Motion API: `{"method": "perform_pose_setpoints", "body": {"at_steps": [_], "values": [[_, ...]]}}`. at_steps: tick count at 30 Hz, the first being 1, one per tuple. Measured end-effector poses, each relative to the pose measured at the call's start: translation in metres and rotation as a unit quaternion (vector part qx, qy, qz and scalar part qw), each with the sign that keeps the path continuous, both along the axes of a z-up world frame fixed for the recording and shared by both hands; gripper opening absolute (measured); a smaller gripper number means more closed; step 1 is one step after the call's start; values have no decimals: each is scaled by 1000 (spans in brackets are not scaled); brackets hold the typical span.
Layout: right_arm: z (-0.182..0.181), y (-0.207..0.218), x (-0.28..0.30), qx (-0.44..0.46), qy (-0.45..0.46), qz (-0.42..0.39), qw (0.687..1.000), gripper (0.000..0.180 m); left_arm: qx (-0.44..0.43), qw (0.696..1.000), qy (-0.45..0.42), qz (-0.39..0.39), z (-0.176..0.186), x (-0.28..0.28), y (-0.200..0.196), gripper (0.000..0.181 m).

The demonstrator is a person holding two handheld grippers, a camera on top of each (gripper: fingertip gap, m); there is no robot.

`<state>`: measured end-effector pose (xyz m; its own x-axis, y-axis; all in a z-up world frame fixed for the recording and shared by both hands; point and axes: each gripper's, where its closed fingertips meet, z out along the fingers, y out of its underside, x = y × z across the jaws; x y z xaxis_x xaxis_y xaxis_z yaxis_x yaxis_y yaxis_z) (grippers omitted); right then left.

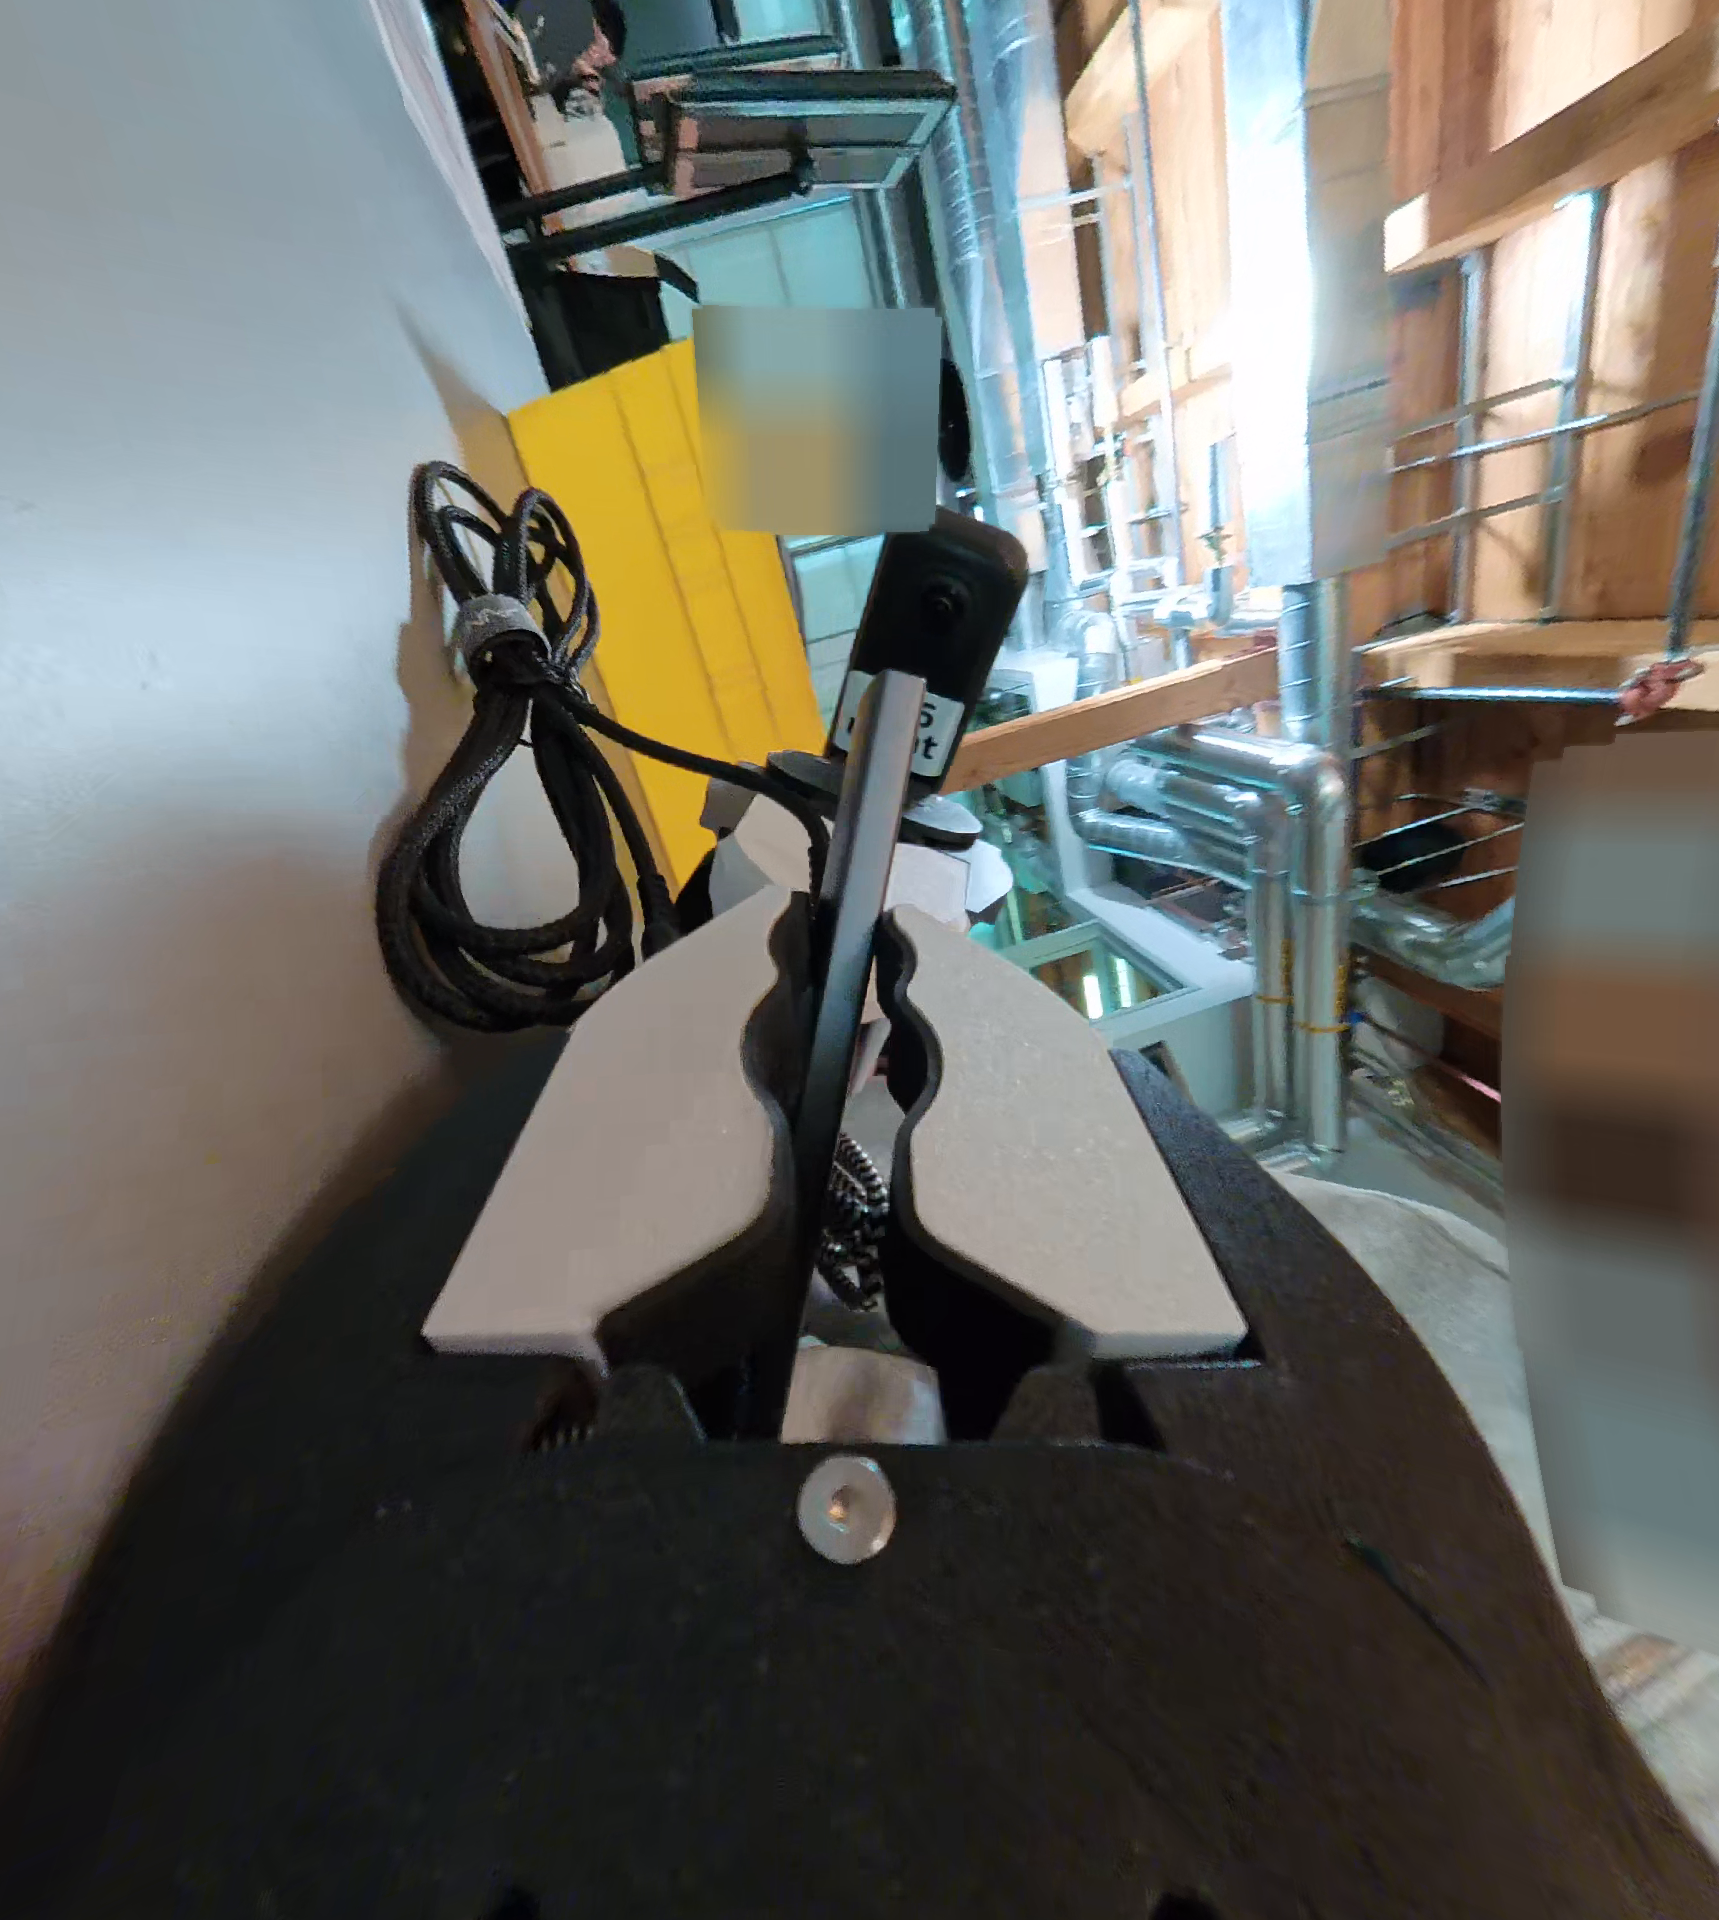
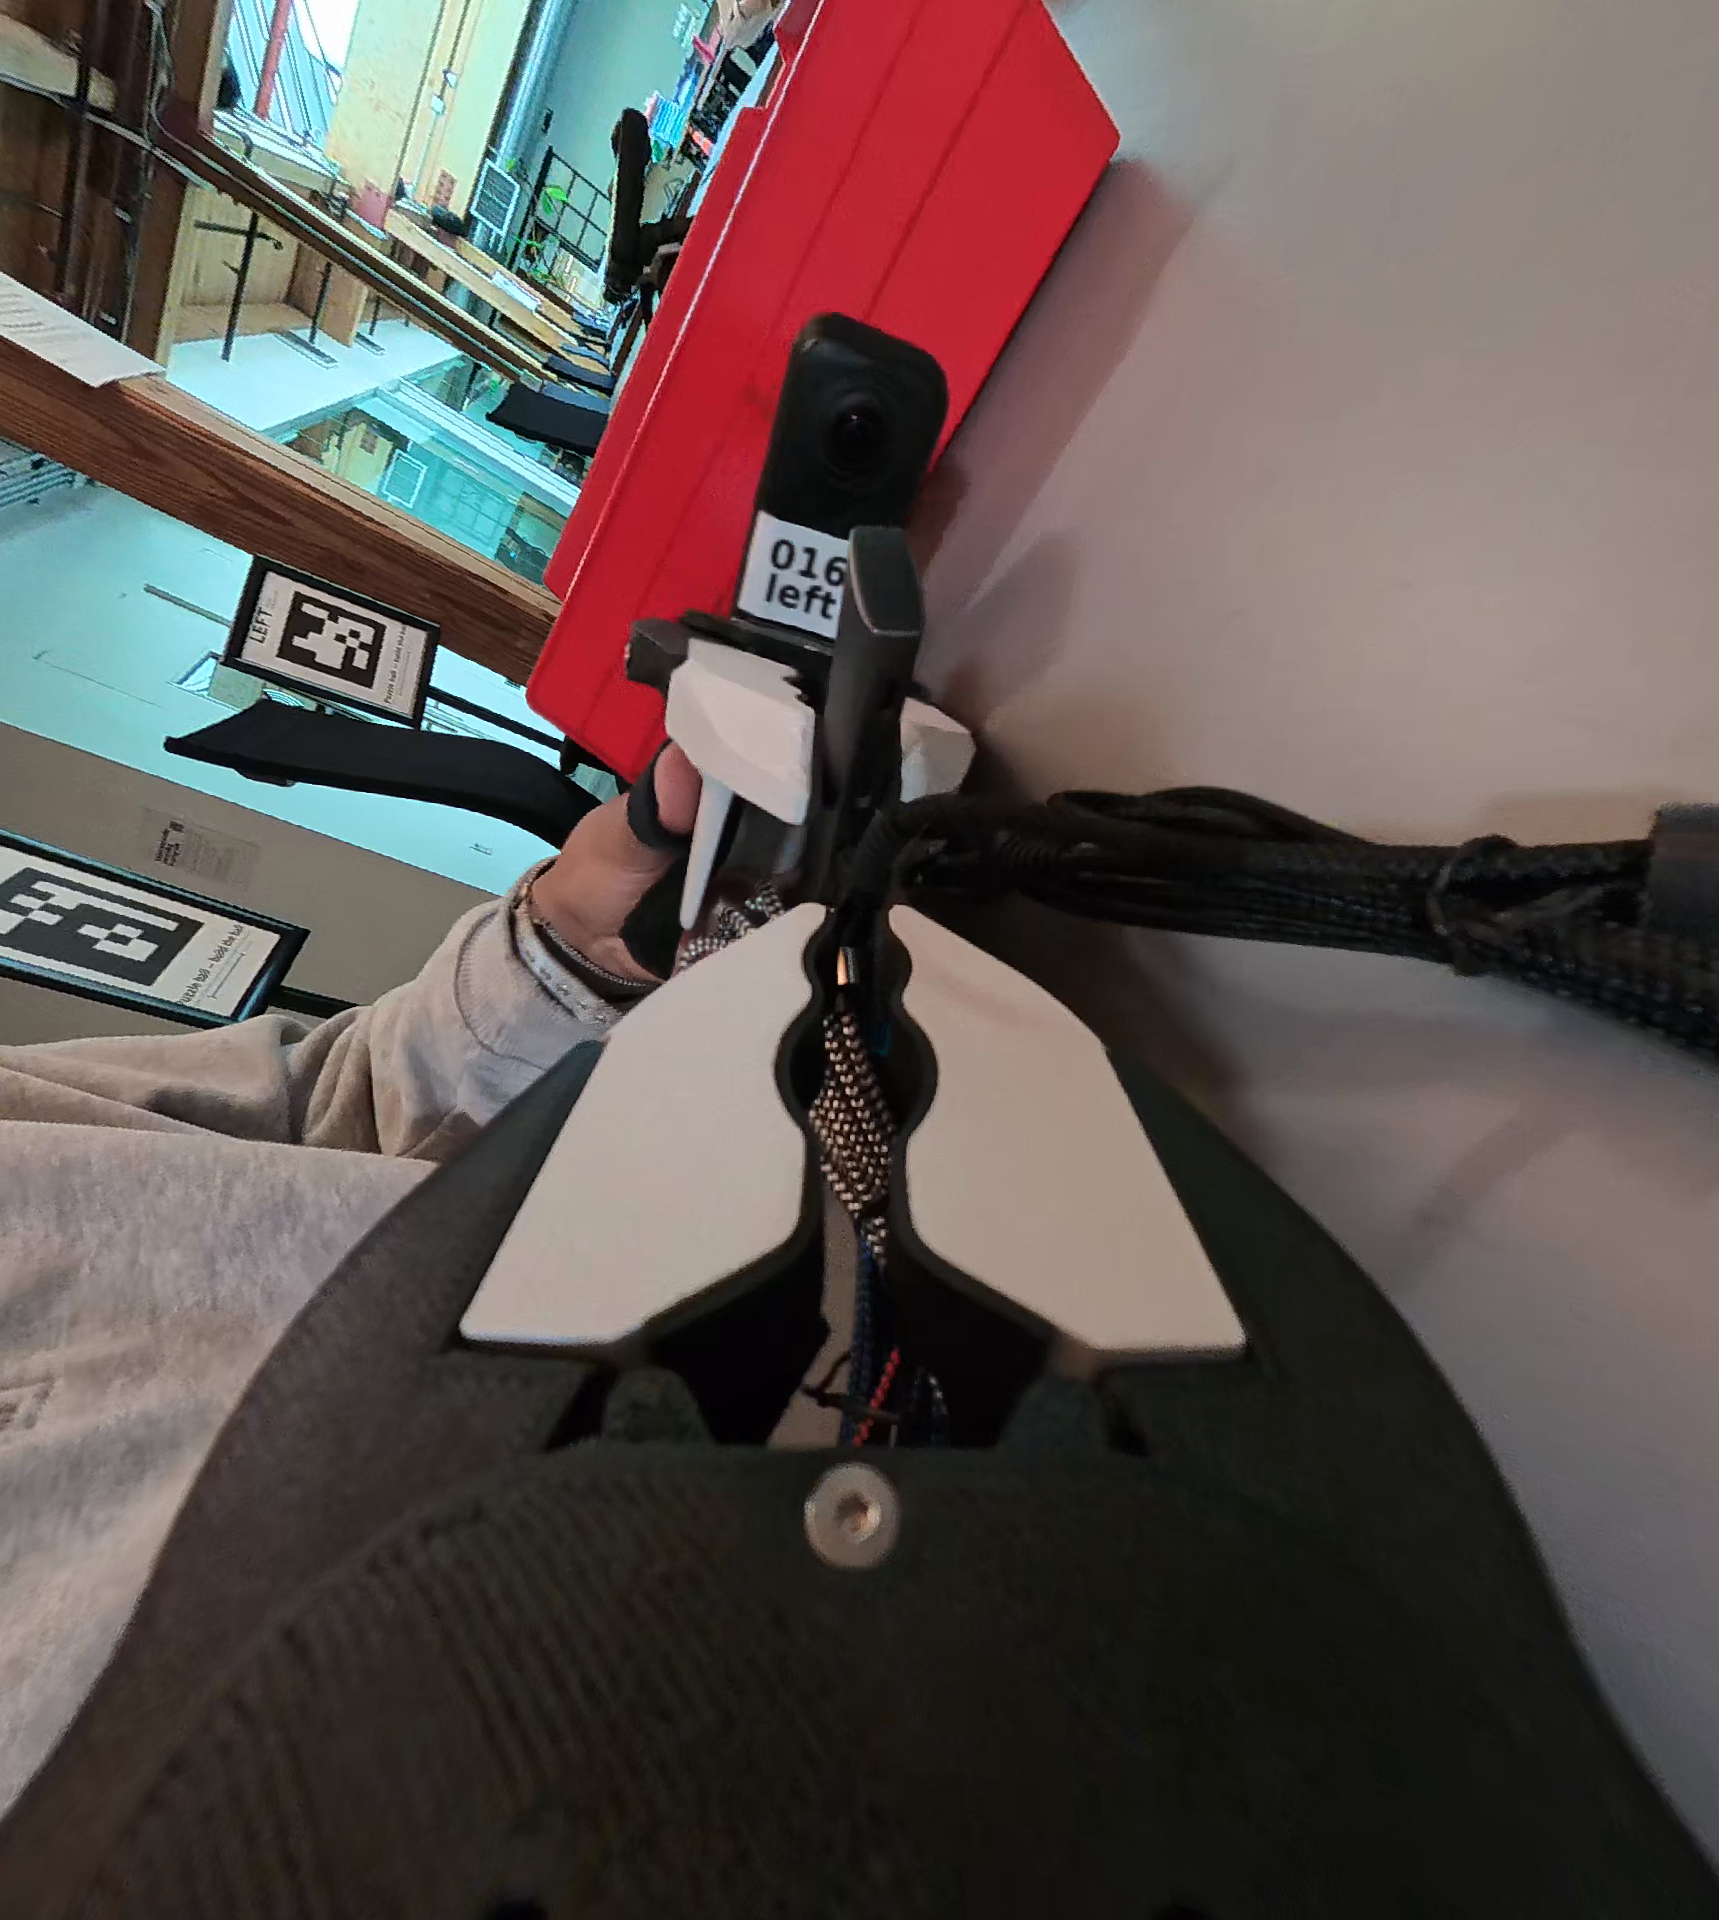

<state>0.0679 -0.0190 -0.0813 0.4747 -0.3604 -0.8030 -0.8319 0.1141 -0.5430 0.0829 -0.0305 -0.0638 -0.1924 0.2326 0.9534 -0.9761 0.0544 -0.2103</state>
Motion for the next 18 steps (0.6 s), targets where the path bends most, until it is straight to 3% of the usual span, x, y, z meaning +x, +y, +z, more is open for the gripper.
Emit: {"method": "perform_pose_setpoints", "body": {"at_steps": [5,9,11,13,15,18], "values": [[14,-8,1,-18,-38,2,999,6,-43,999,13,5,10,4,4,25],[41,-33,13,-45,-153,-38,986,29,-64,998,13,25,14,10,8,38],[52,-43,19,-86,-253,-63,962,53,-77,996,11,41,17,14,12,44],[47,-46,18,-163,-345,-49,923,99,-86,995,1,51,20,17,13,48],[26,-40,17,-241,-373,-10,896,147,-88,995,-9,52,21,17,13,51],[-14,-25,1,-296,-324,76,896,147,-83,995,-18,52,21,15,12,52]]}}
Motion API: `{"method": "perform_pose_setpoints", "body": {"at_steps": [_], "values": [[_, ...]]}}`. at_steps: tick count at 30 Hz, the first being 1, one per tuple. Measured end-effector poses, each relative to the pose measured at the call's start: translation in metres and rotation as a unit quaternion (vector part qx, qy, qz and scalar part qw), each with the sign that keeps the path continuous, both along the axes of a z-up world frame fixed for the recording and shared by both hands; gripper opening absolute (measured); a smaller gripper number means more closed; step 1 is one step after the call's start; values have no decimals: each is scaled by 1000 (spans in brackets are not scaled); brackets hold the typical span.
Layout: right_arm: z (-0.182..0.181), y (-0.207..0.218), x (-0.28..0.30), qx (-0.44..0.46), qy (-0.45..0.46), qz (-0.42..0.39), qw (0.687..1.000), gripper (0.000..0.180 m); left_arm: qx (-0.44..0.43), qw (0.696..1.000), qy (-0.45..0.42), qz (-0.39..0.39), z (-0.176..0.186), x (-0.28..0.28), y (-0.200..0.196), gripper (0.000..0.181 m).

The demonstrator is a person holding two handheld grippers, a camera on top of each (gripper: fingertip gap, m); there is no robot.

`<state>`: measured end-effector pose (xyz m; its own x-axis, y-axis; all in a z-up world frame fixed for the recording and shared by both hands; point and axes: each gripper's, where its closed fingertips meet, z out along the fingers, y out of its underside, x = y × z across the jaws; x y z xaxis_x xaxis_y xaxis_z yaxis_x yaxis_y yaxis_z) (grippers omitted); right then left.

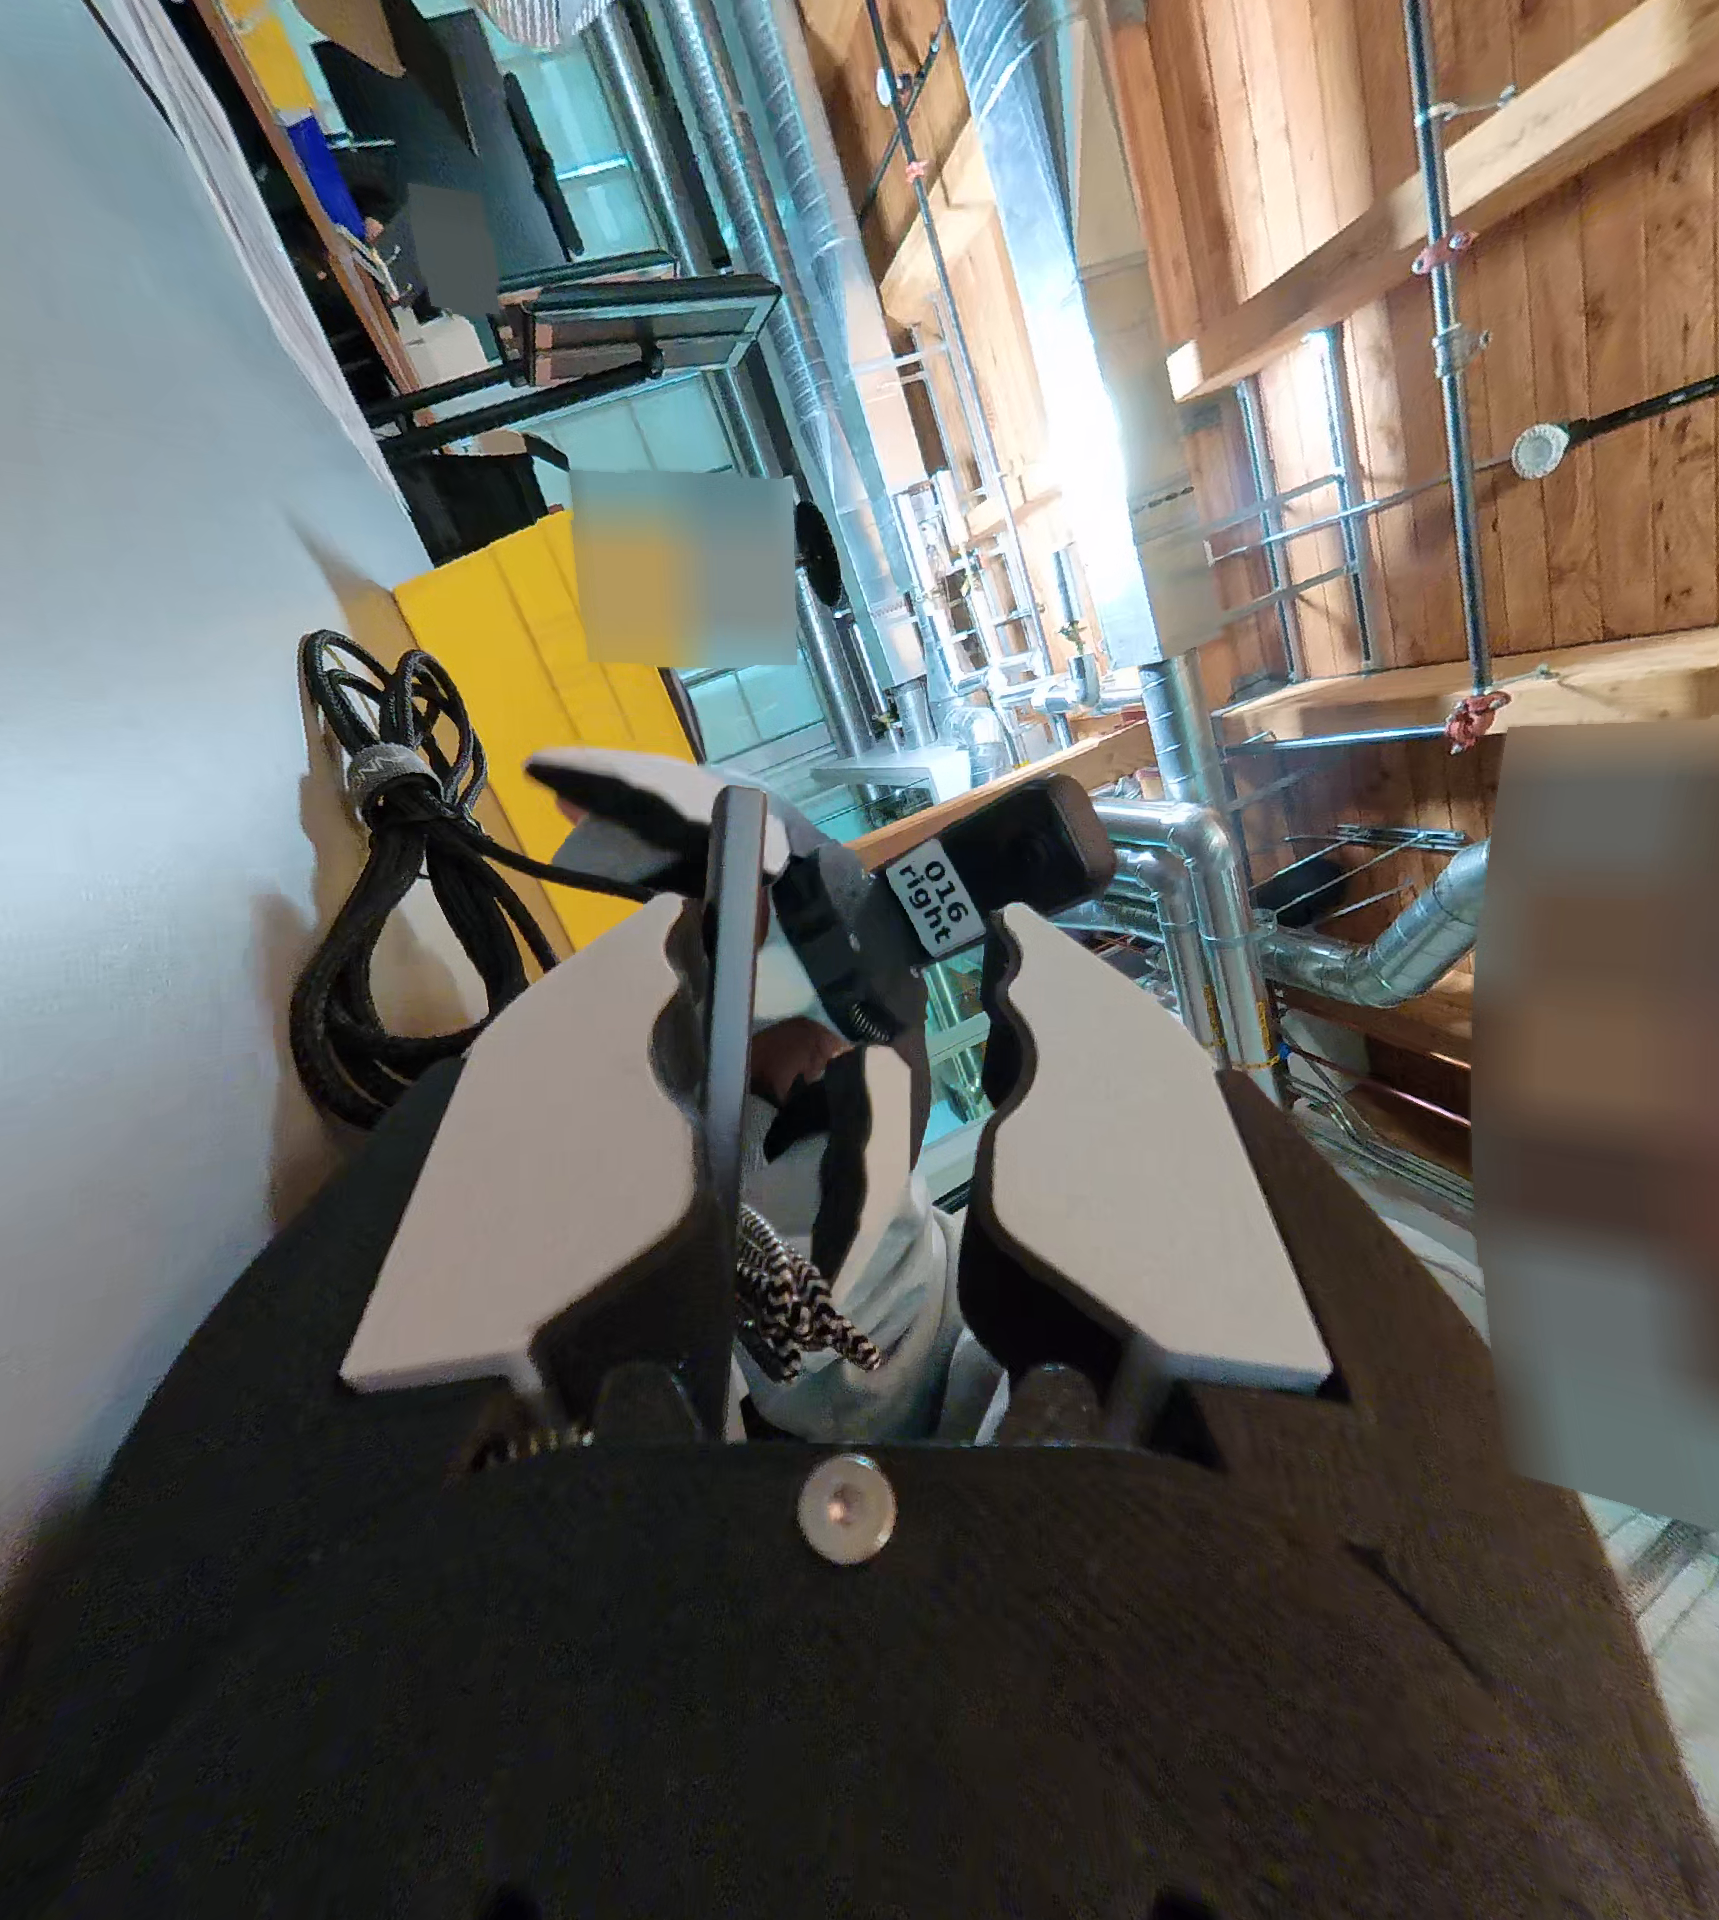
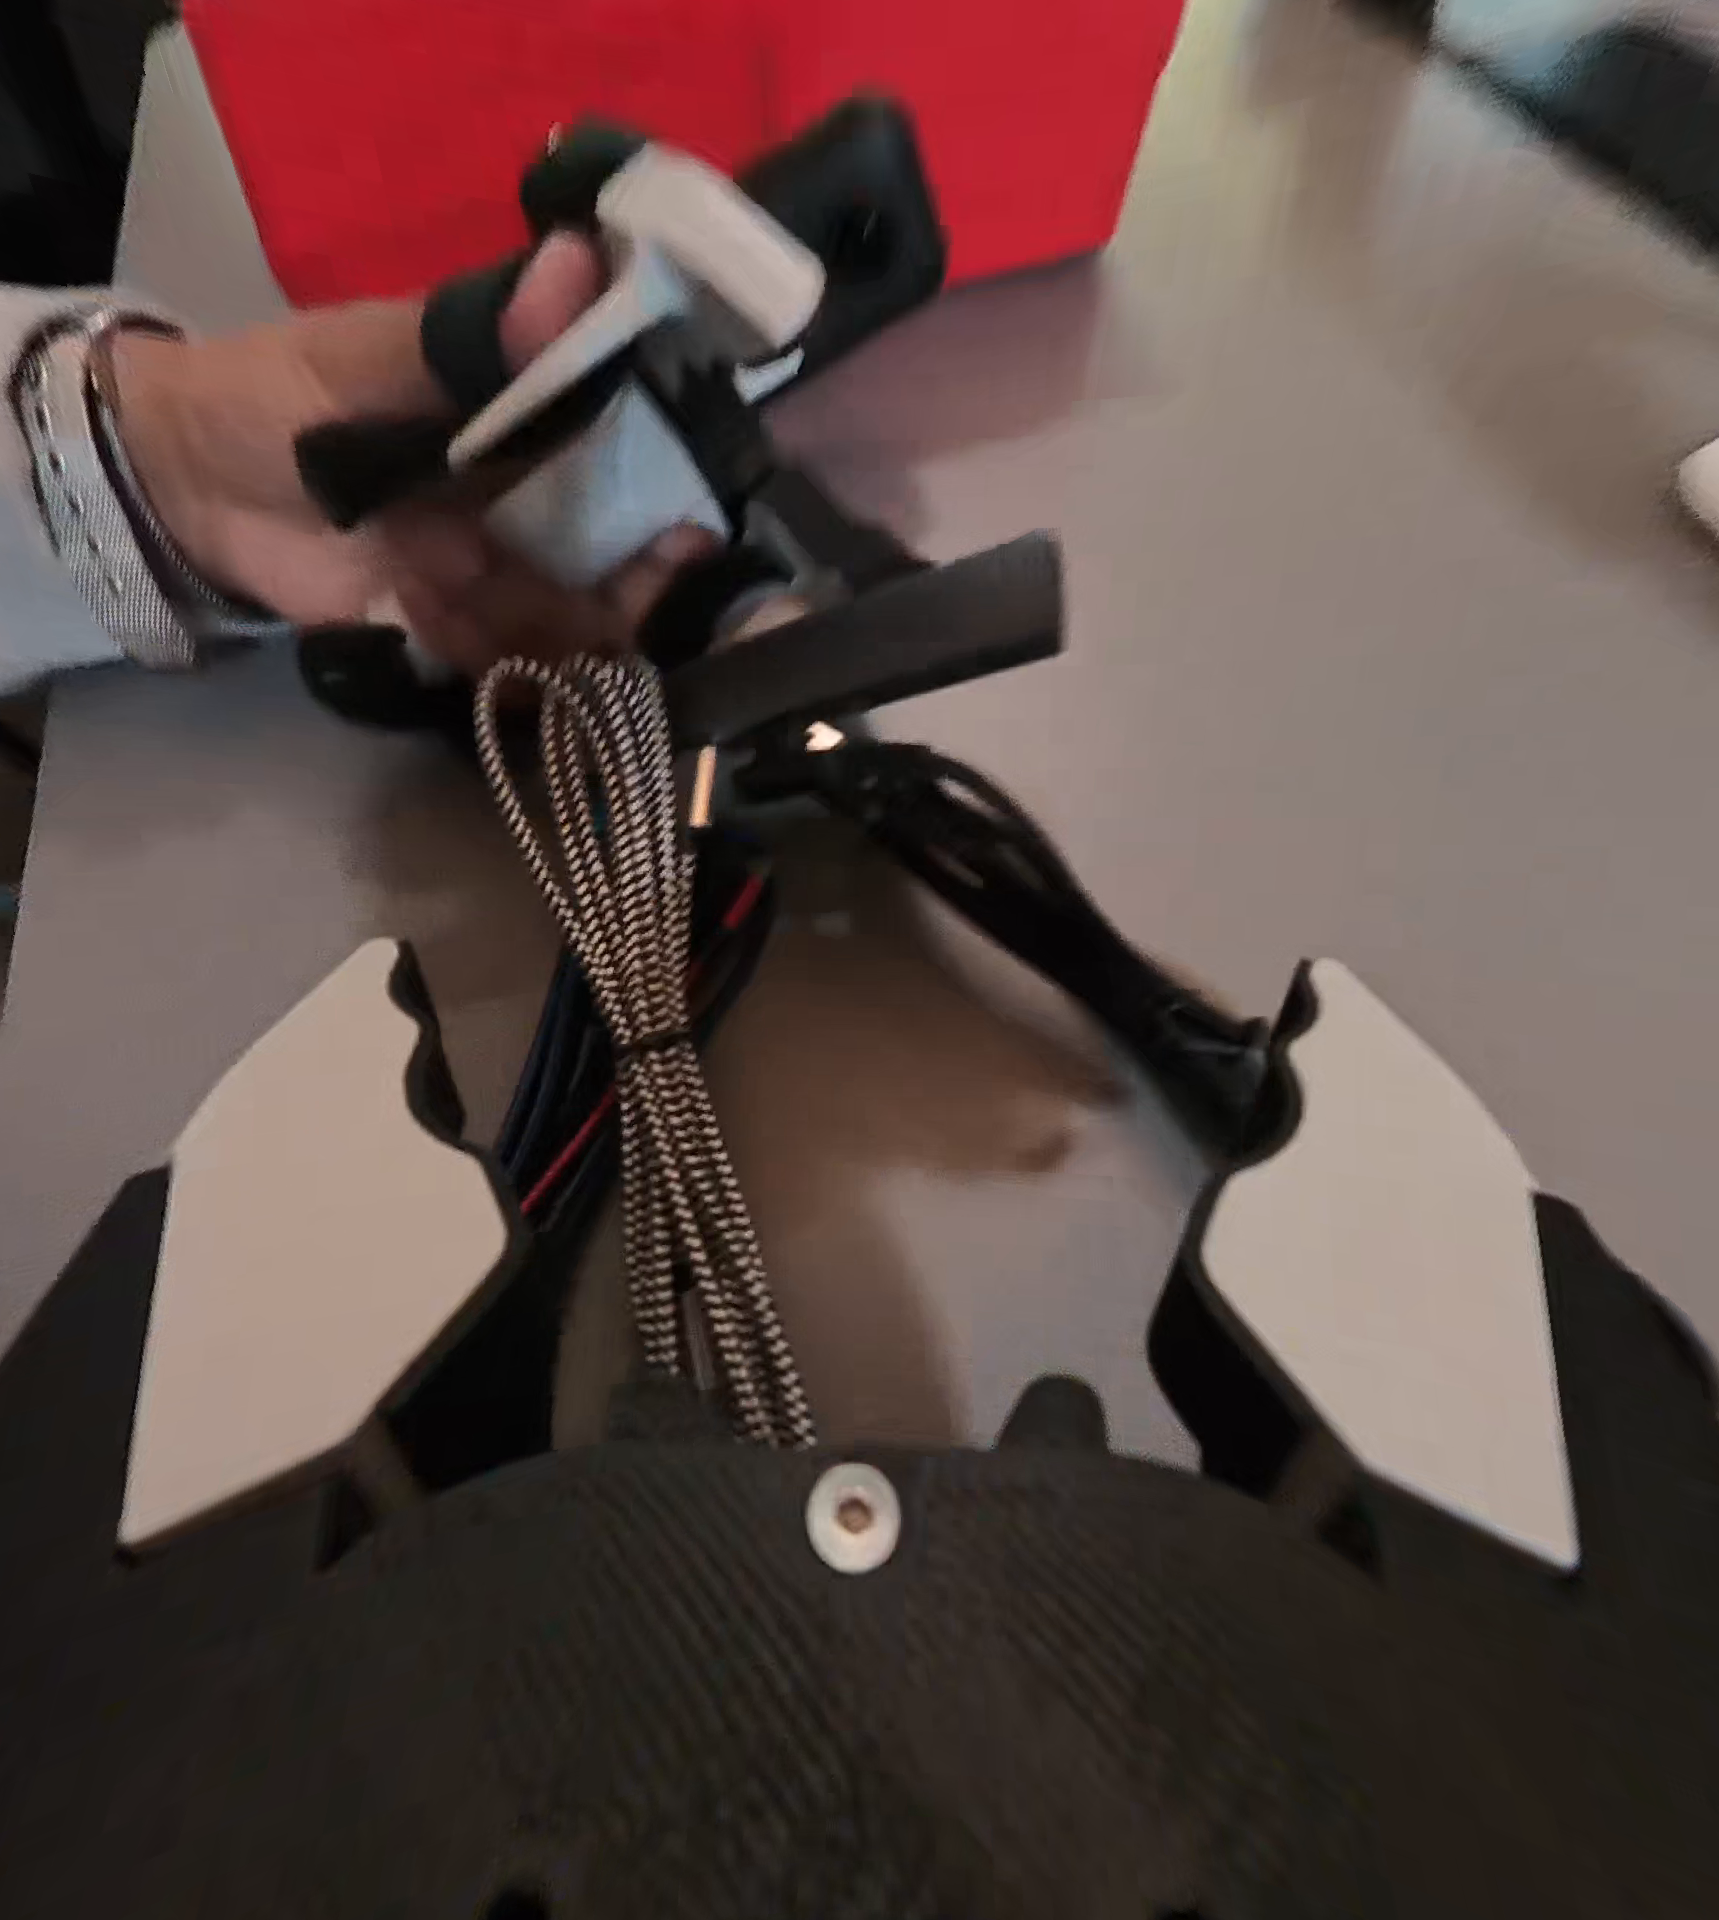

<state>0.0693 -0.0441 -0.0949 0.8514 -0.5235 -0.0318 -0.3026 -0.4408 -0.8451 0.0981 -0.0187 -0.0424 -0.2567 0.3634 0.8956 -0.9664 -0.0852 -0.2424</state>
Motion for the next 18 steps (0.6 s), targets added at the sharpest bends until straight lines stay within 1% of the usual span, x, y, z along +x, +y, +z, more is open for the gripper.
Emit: {"method": "perform_pose_setpoints", "body": {"at_steps": [2,3,5,7,9,13,16,18], "values": [[-17,6,-4,-24,32,3,999,147,1,1000,-3,1,0,0,0,53],[-27,4,-4,-50,41,-1,998,147,5,1000,-4,1,-1,-1,-1,56],[-39,0,0,-105,21,-7,994,148,12,1000,-11,0,-2,-2,-3,59],[-39,0,0,-109,22,-12,994,147,14,1000,-20,3,-1,-3,-4,61],[-39,-2,1,-105,20,-19,994,142,14,999,-33,11,1,-3,-3,62],[-36,-12,2,-109,22,-30,993,113,22,996,-82,35,8,-4,-3,63],[-34,-17,1,-134,21,-32,990,83,36,990,-123,58,16,-6,-1,61],[-33,-18,0,-159,16,-32,987,70,46,984,-153,81,22,-6,1,61]]}}
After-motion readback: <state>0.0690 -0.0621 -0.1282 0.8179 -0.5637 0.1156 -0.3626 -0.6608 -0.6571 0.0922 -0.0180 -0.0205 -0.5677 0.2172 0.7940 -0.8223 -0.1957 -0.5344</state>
